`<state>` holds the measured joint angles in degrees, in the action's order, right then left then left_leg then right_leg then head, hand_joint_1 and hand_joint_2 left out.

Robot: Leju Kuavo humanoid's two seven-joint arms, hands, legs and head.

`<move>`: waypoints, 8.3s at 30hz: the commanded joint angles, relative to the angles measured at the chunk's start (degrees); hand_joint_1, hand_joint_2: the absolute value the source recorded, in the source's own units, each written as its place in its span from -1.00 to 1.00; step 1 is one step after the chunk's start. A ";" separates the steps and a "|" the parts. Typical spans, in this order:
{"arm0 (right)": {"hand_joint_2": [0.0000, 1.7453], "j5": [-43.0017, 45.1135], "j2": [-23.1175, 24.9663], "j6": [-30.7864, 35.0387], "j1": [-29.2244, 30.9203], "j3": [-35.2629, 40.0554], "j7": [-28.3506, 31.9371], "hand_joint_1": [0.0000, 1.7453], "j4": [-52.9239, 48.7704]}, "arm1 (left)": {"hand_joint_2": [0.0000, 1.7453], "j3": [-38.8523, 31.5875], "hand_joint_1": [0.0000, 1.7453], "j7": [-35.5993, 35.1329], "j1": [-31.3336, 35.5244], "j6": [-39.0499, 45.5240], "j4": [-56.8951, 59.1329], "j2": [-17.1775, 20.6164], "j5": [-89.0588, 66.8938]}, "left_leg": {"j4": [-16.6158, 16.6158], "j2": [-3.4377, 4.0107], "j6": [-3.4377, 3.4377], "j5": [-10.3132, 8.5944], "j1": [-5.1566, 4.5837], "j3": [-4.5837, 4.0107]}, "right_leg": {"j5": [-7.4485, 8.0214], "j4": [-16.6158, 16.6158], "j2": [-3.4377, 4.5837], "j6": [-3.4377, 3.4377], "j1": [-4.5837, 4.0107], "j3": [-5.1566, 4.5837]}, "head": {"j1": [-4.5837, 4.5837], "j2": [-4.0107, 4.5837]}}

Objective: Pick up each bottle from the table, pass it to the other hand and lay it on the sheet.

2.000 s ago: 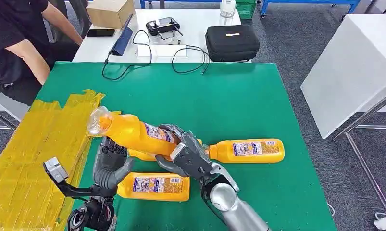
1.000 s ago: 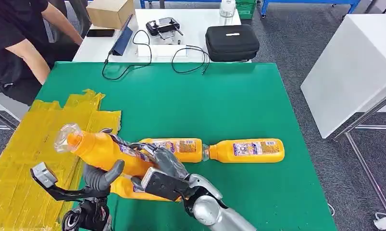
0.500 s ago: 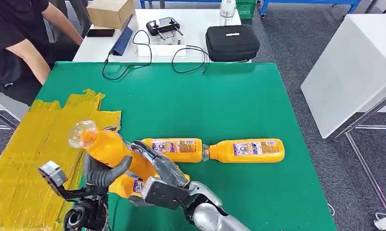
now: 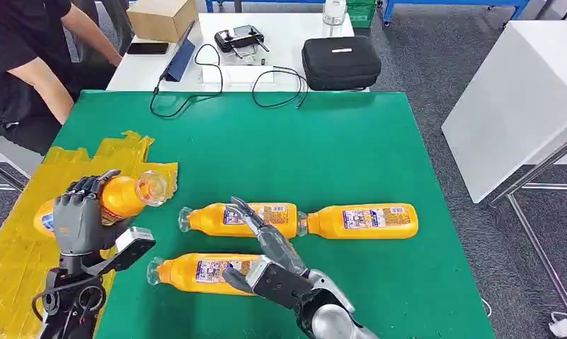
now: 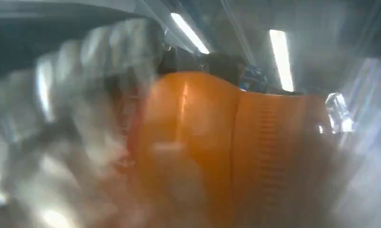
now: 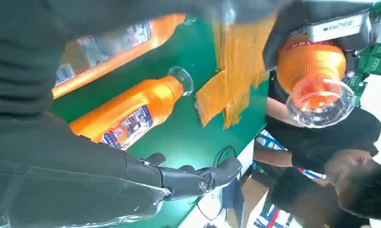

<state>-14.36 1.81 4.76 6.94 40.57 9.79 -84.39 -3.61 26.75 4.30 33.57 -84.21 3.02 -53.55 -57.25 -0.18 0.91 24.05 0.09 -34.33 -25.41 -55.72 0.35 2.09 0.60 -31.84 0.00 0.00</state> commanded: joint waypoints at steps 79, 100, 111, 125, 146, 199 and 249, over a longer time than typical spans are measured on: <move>1.00 -14.79 -1.14 -3.89 7.69 8.34 -14.19 -1.00 10.50 | -1.00 -0.14 -1.00 1.30 7.61 0.55 34.17 13.10 -6.29 | -0.01 0.00 -0.16 -0.05 0.15 0.21 | 0.01 0.02 -0.07 -0.08 -0.12 0.25 | 0.00 0.00; 1.00 -16.39 1.49 -6.35 11.45 10.74 -16.76 -1.00 22.40 | -1.00 -12.19 -1.00 13.25 2.36 -28.28 0.59 -4.05 45.53 | -0.01 0.04 -0.13 -0.05 0.09 0.12 | 0.11 0.04 -0.02 -0.17 -0.08 0.17 | 0.02 0.00; 1.00 -16.83 2.03 -6.74 11.97 11.06 -17.38 -1.00 24.45 | -1.00 -11.63 -1.00 13.23 1.39 -28.21 -1.09 -5.13 44.60 | 0.02 -0.01 -0.14 -0.10 0.06 0.08 | 0.12 0.02 -0.07 -0.18 -0.07 0.10 | 0.02 0.00; 1.00 -23.42 10.17 -13.87 16.11 14.75 -21.61 0.66 45.70 | -1.00 -8.75 -1.00 12.10 2.15 -30.67 -4.01 -6.80 46.21 | 0.07 -0.04 -0.18 -0.12 0.17 0.32 | 0.14 0.12 -0.10 -0.23 -0.16 0.30 | 0.02 0.00; 1.00 -21.48 10.15 -16.89 16.87 15.66 -18.51 1.00 46.65 | -1.00 -7.88 -1.00 12.82 3.95 -31.10 -2.72 -6.31 48.06 | 0.16 0.54 -0.55 0.09 0.41 1.32 | 0.17 0.18 0.39 -0.59 -0.47 0.45 | 0.00 0.00; 1.00 -10.51 4.76 14.01 5.10 -7.53 -0.69 1.00 9.02 | 1.00 10.27 -1.00 -17.04 -9.20 -55.37 -8.42 -8.67 93.76 | 0.07 0.43 -0.40 -0.01 0.23 0.18 | 0.25 0.07 0.51 -0.46 -0.36 0.03 | 0.00 0.00; 1.00 -12.54 6.66 6.11 11.41 15.01 -2.56 1.00 15.53 | 1.00 3.88 1.00 -16.98 -4.07 -52.08 -3.81 -9.14 97.66 | 0.05 0.21 -0.41 -0.04 0.25 0.11 | 0.19 0.05 0.26 -0.46 -0.38 0.03 | 0.00 0.00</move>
<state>-26.77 9.18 13.05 17.34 51.04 6.21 -71.76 1.53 9.84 -2.74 -18.53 -91.95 -5.51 44.46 -57.25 0.11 0.52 23.99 0.32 -34.36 -25.19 -55.74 0.74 1.65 0.25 -31.98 0.00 0.00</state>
